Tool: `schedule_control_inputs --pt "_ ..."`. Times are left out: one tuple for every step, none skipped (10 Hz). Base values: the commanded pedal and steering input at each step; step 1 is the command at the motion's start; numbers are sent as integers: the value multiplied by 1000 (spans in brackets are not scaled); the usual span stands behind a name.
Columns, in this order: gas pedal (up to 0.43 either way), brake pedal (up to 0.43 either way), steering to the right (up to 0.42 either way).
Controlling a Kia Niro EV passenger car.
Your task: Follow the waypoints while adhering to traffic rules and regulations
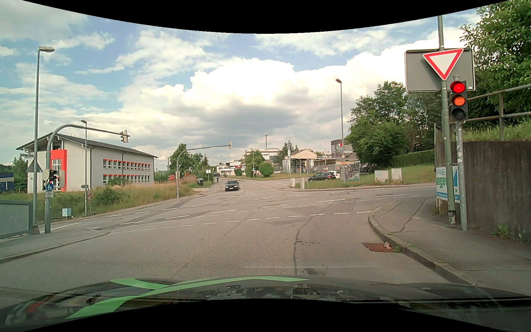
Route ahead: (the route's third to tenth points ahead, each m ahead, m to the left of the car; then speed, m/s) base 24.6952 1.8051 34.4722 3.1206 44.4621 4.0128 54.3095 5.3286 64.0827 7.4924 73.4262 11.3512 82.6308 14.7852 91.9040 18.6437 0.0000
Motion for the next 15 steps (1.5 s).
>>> schedule_control_inputs --pt "0 573 -14" --pt "0 506 -14" --pt "0 384 -14" --pt "0 226 -14" --pt "0 79 -14" --pt "0 18 -14" --pt "0 0 -14" --pt "0 0 -14" --pt "0 0 -14" --pt "0 0 -14" --pt "0 0 -14" --pt "39 0 -14" --pt "240 0 -14" --pt "240 0 -14" --pt "268 0 -14"
